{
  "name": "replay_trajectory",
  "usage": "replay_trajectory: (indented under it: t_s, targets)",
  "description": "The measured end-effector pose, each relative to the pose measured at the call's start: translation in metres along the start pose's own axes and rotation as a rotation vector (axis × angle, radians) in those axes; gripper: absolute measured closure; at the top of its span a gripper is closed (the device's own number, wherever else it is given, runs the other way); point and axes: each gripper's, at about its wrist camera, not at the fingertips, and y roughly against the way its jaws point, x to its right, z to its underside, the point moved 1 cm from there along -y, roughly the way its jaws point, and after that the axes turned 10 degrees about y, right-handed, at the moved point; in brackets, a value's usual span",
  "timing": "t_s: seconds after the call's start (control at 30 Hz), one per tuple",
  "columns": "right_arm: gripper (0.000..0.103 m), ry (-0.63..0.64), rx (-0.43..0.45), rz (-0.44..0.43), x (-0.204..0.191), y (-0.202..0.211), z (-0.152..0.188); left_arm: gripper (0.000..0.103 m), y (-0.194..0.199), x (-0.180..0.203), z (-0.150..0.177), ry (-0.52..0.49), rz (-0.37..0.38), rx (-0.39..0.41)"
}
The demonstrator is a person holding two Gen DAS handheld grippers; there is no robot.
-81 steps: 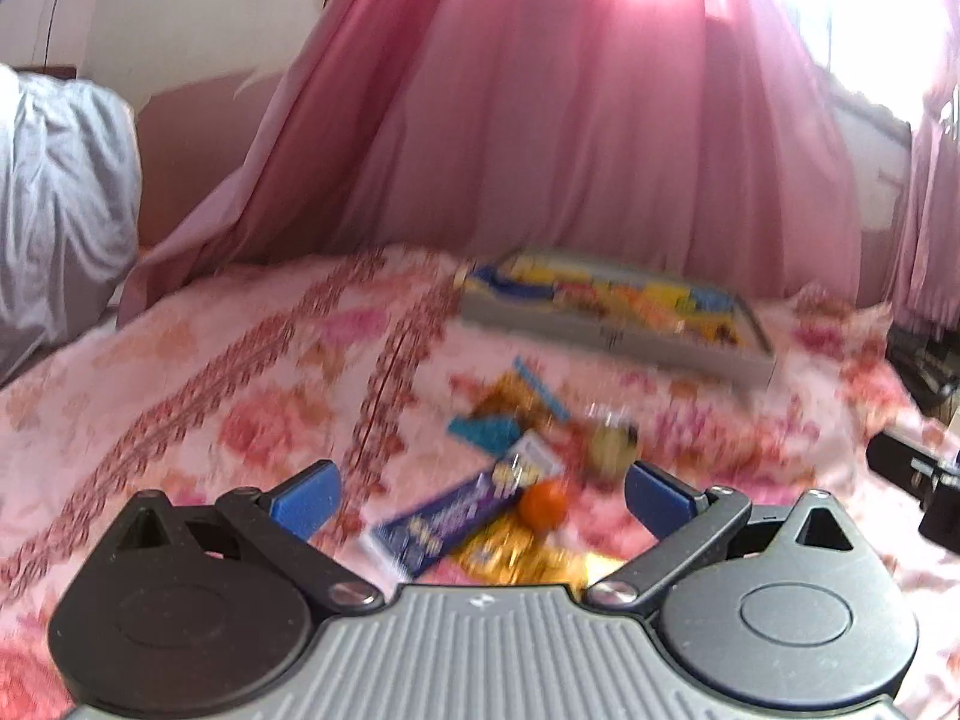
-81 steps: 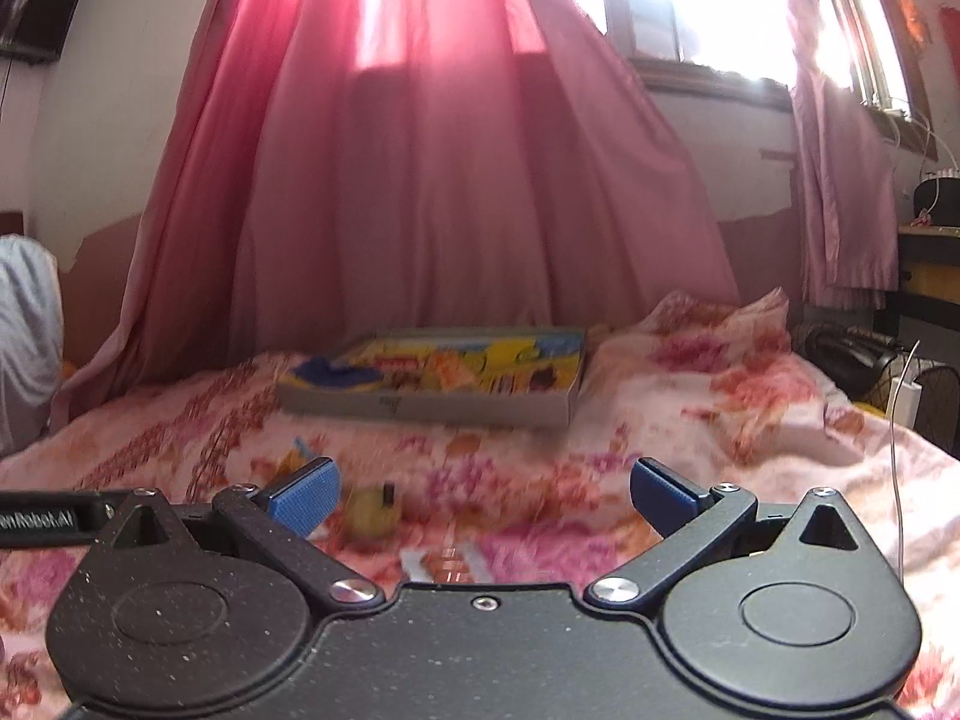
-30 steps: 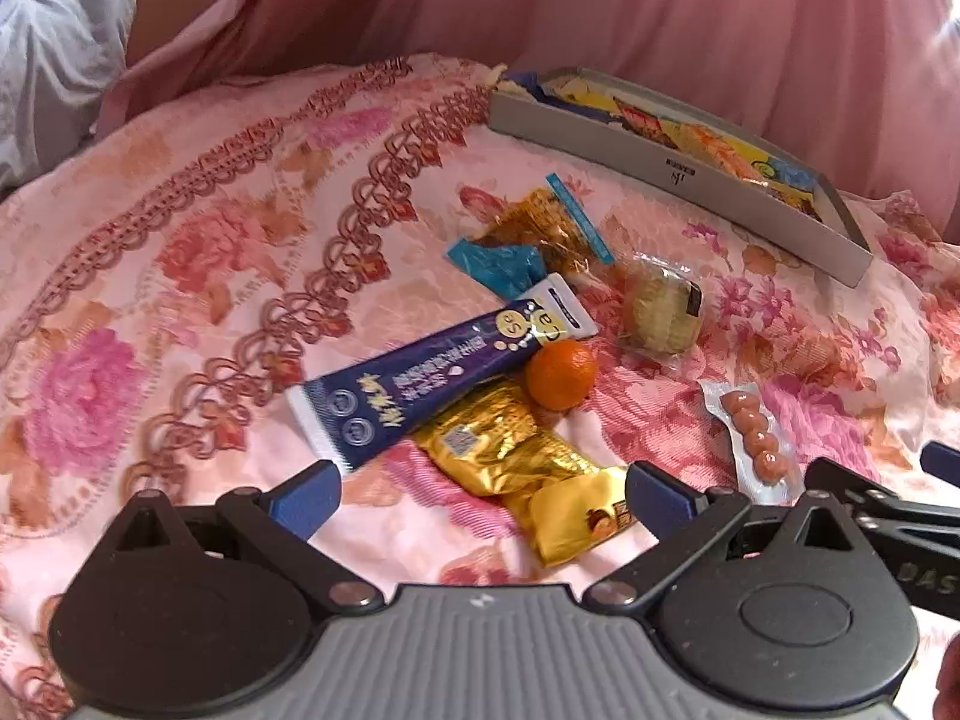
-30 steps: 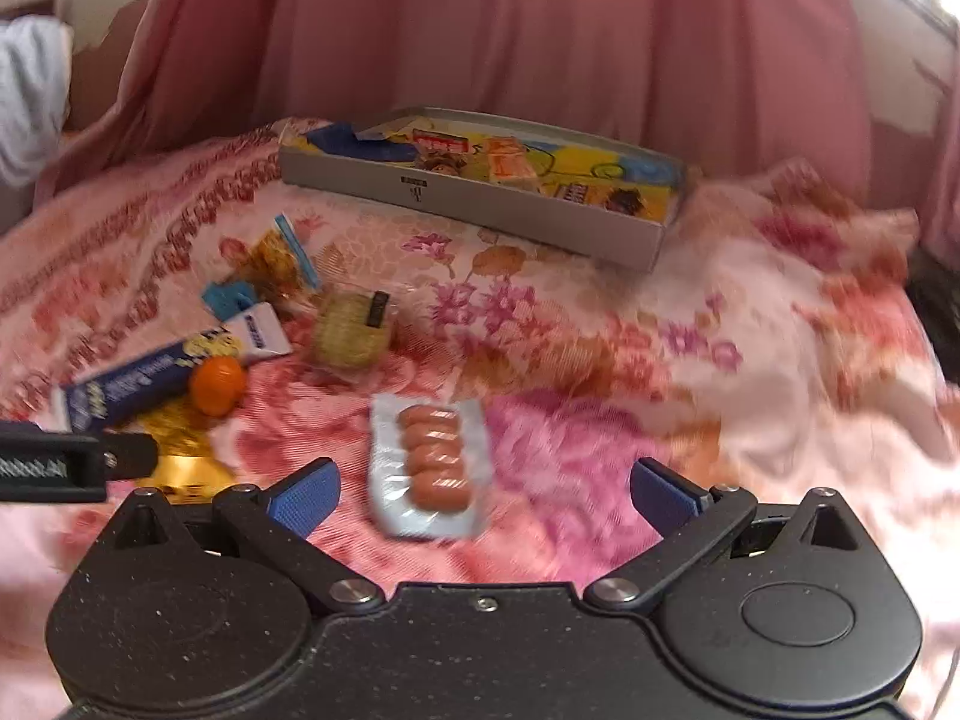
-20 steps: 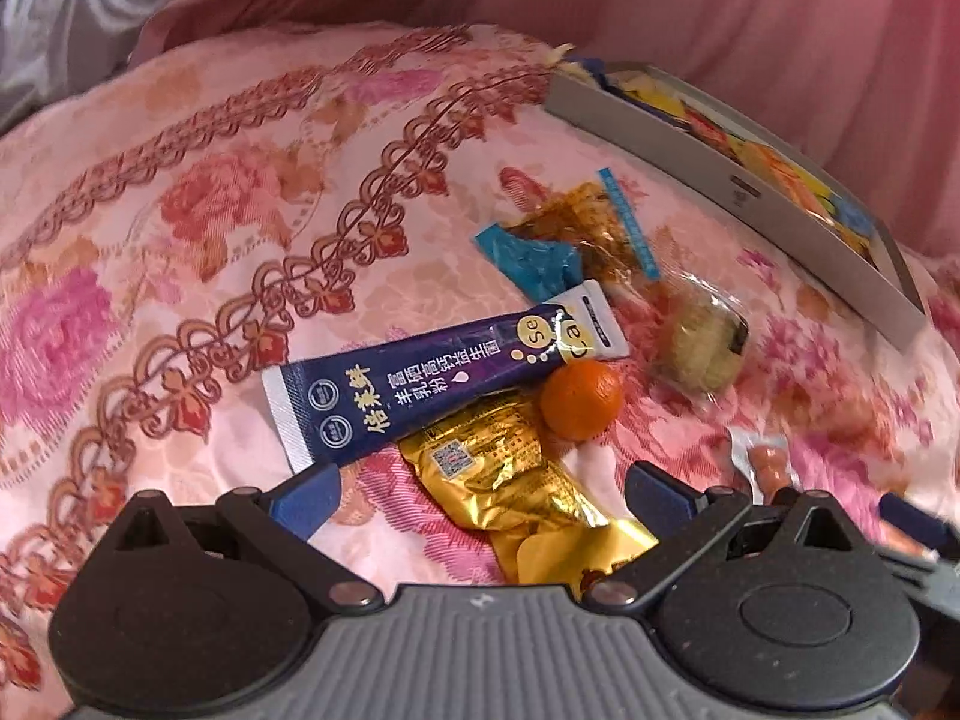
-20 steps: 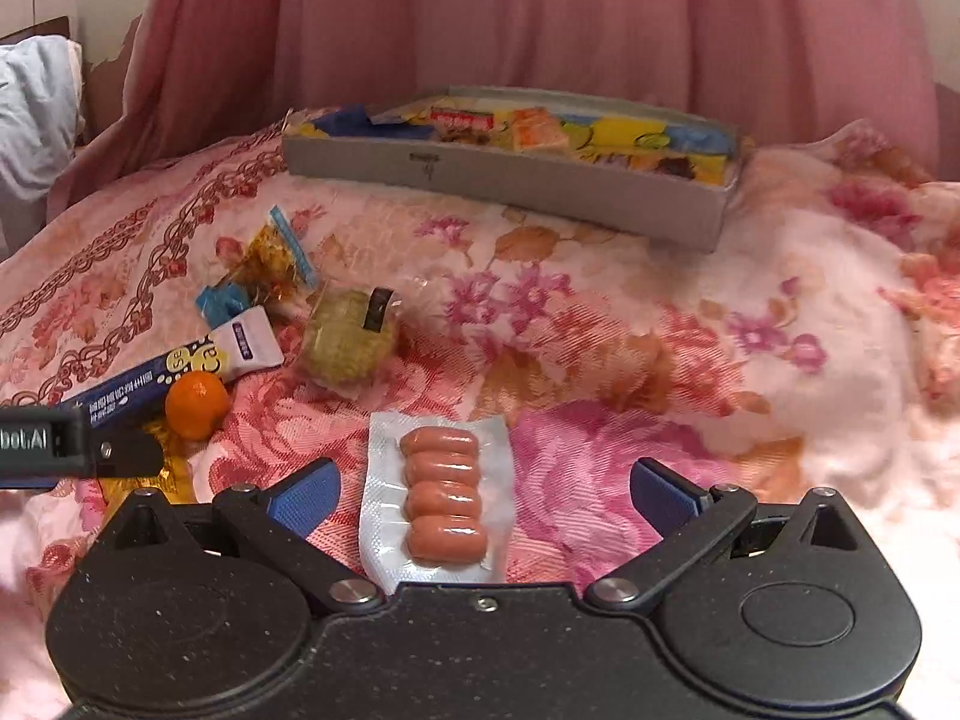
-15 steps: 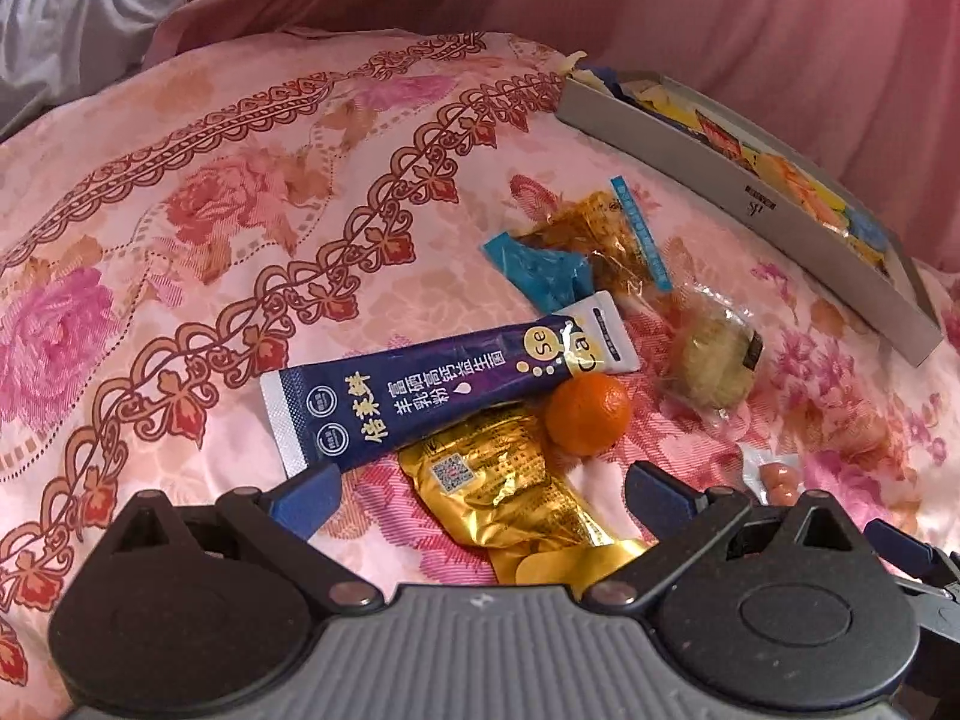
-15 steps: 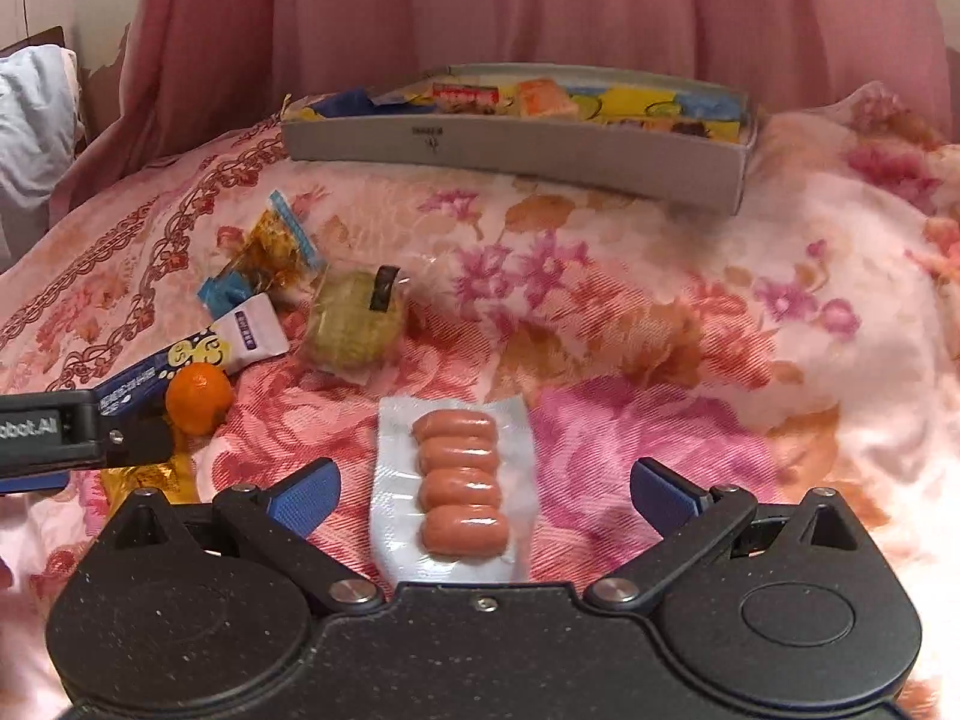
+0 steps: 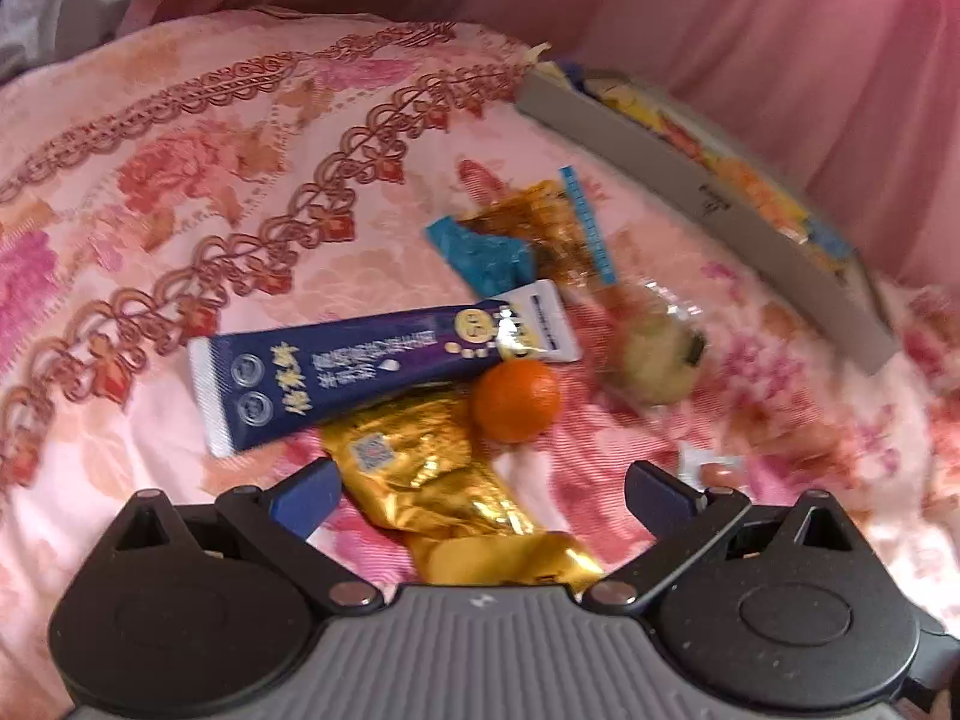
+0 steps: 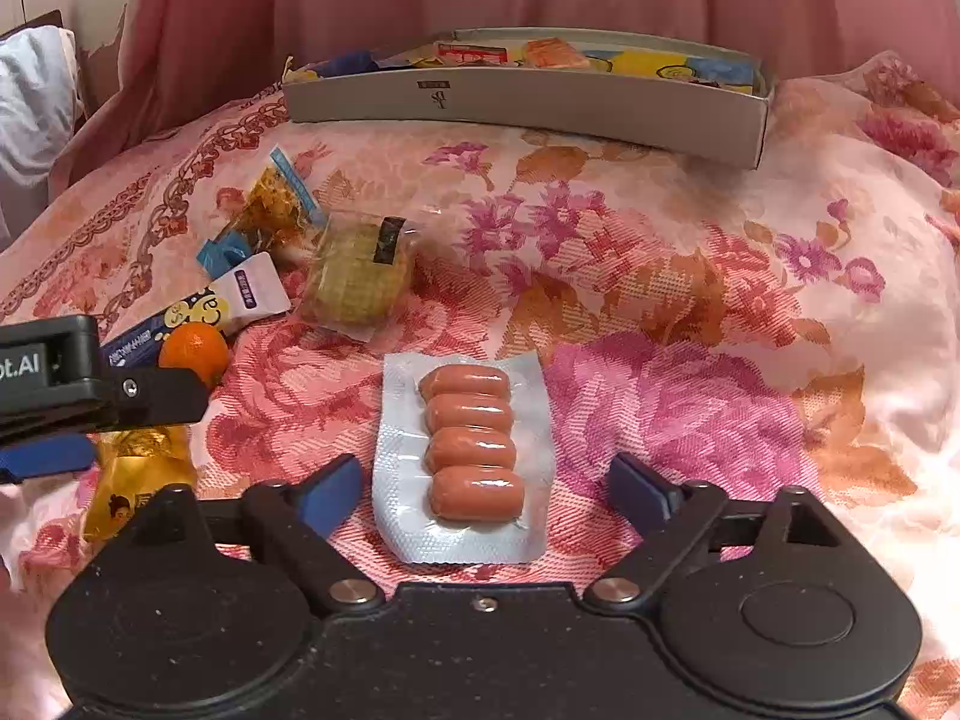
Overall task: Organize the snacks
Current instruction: 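Grasp the sausage pack with the right tool while the left tool grasps the gold pouch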
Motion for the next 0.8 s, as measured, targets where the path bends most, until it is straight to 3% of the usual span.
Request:
replay_trajectory:
  t_s: [0.13,0.27,0.4,0.53,0.67,0.8]
  targets:
    - [0.023,0.014,0.009,-0.010,-0.006,0.000,0.000,0.005,-0.003,0.000,0.002,0.008,-0.020,0.009]
    - [0.026,0.028,0.015,-0.012,-0.009,0.000,0.000,0.011,-0.011,0.013,0.004,-0.095,-0.130,-0.014]
    - [0.027,0.024,0.017,-0.013,-0.009,0.000,0.000,0.012,-0.016,0.019,0.007,-0.161,-0.174,-0.032]
    - [0.029,0.032,0.014,-0.013,-0.008,0.001,0.000,0.014,-0.015,0.015,0.006,-0.165,-0.158,-0.040]
    - [0.039,0.049,0.013,-0.014,-0.009,0.002,0.000,0.024,-0.010,0.011,0.008,-0.194,-0.147,-0.025]
    - [0.041,0.060,0.017,-0.013,-0.009,0.003,0.000,0.033,-0.004,0.004,0.007,-0.185,-0.119,-0.027]
